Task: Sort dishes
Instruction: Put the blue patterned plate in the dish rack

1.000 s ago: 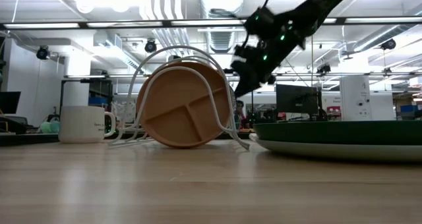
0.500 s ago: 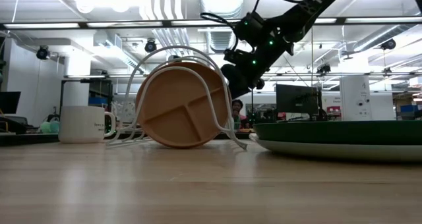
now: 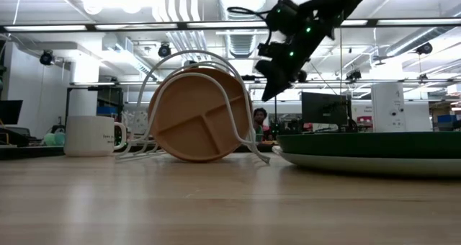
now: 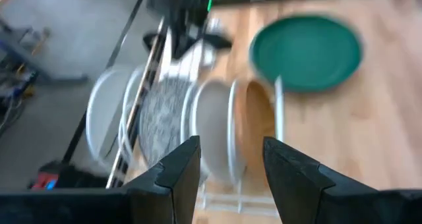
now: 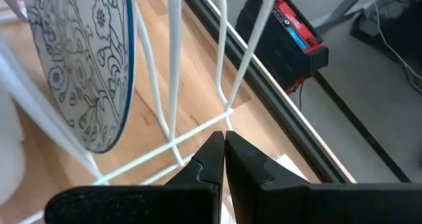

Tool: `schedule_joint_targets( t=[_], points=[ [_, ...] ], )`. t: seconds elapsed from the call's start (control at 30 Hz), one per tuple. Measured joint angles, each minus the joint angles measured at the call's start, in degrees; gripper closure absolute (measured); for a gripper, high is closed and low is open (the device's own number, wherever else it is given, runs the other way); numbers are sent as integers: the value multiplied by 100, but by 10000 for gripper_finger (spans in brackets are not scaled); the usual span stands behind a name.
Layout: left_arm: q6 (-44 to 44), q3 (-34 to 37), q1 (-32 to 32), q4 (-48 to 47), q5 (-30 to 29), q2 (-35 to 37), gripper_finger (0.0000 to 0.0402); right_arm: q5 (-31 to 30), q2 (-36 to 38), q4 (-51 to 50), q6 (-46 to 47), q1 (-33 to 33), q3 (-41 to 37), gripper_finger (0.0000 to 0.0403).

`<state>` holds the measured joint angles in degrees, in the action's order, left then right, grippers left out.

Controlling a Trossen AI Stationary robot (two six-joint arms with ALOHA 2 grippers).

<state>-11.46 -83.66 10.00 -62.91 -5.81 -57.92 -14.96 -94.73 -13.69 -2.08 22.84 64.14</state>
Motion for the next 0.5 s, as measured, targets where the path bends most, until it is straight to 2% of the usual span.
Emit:
schedule_joint_targets(
  t=[0.13, 0.33, 0.5],
  points=[
    [-40, 823, 1, 375, -552, 103, 248, 1, 345, -355, 181, -69, -26, 396],
    [-456, 2028, -1, 1555, -571, 231, 248, 2, 713, -461, 249, -309, -200, 396],
    [-472, 2566, 169, 2146, -643, 177, 259, 0, 822, -586, 460, -519, -254, 396]
  ],
)
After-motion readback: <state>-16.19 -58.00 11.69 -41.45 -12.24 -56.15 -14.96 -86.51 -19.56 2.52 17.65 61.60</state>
